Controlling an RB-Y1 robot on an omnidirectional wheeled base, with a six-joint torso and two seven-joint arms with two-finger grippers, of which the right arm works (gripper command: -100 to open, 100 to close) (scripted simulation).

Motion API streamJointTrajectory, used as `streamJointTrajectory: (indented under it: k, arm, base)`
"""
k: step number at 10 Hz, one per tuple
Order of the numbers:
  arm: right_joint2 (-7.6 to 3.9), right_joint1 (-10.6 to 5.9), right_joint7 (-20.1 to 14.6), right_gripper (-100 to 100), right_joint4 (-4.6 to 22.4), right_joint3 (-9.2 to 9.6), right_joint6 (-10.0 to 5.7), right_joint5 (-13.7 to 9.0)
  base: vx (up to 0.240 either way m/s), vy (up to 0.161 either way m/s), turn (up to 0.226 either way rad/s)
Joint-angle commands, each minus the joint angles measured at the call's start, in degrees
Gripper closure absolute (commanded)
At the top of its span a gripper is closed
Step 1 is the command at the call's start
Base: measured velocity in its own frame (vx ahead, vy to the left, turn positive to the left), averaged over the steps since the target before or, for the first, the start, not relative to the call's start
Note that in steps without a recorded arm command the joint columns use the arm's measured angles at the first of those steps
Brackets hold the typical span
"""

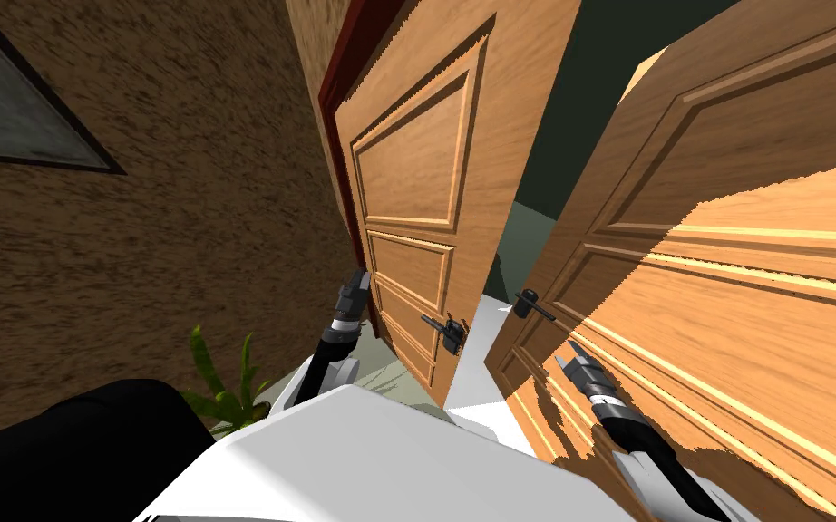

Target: Push the door open

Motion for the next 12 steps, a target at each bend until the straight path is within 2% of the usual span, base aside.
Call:
streamJointTrajectory:
  k: [1,12]
  arm:
    - [-0.08,0.12,-0.3,-100,-0.3,0.36,-0.16,0.1]
    - [0.05,0.20,-1.4,-100,-1.4,1.84,-0.86,0.6]
  base:
    - [0.028,0.209,-0.284]
    - [0.030,0.196,-0.200]
